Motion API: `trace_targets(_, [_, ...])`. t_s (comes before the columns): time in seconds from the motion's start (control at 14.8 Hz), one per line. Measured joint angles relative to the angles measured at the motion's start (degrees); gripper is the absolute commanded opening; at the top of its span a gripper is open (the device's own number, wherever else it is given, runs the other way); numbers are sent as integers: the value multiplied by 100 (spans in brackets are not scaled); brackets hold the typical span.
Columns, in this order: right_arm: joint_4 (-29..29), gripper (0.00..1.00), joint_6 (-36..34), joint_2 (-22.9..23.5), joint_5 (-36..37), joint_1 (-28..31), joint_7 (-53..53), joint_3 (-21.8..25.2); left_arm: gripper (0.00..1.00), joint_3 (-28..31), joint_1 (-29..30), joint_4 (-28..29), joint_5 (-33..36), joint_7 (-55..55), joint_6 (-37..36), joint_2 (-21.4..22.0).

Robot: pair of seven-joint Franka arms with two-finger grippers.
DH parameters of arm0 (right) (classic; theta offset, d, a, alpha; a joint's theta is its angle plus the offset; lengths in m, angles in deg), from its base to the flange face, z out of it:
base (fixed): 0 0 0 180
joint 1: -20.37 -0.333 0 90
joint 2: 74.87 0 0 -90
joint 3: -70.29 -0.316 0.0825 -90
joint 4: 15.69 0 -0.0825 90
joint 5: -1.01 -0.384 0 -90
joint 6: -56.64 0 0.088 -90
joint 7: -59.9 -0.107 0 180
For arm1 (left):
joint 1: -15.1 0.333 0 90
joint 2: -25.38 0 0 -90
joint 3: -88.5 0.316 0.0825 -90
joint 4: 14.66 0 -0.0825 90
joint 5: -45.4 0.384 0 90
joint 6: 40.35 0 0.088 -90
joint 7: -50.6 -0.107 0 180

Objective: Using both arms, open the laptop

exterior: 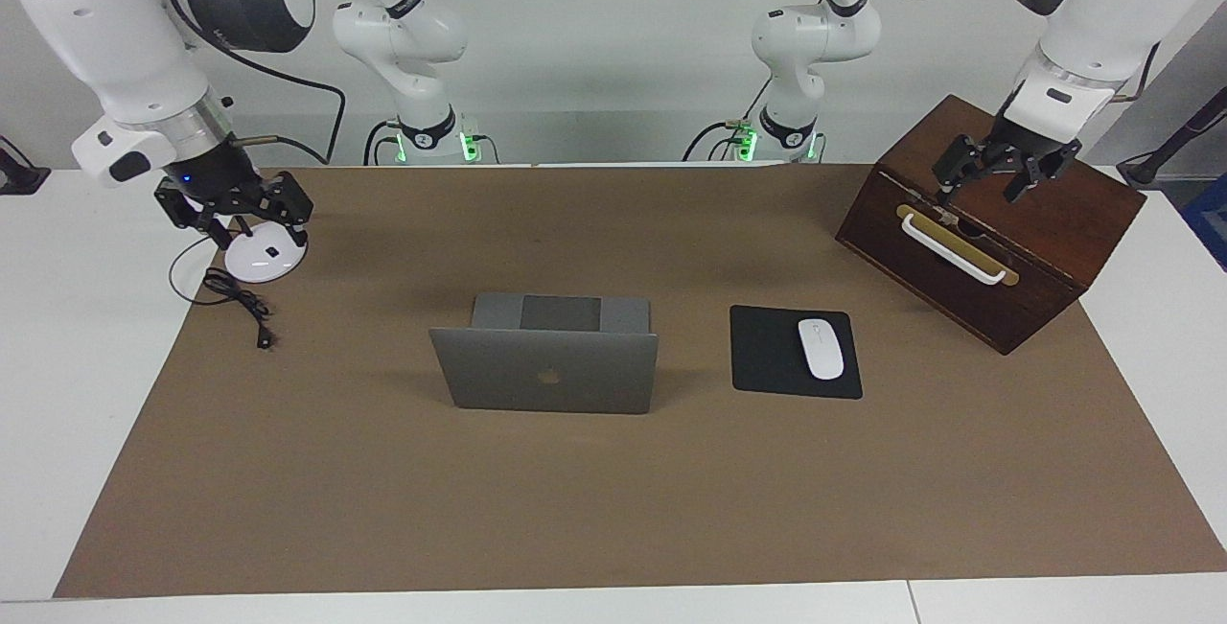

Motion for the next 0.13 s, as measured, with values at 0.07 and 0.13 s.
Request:
trace_targets(0.07, [0,100,-6,0,0,1,0,3,100,0,0,-1,0,0,0,-3])
trace_targets(0.13, [0,100,-8,0,0,4,0,6,100,0,0,-2,0,0,0,-6])
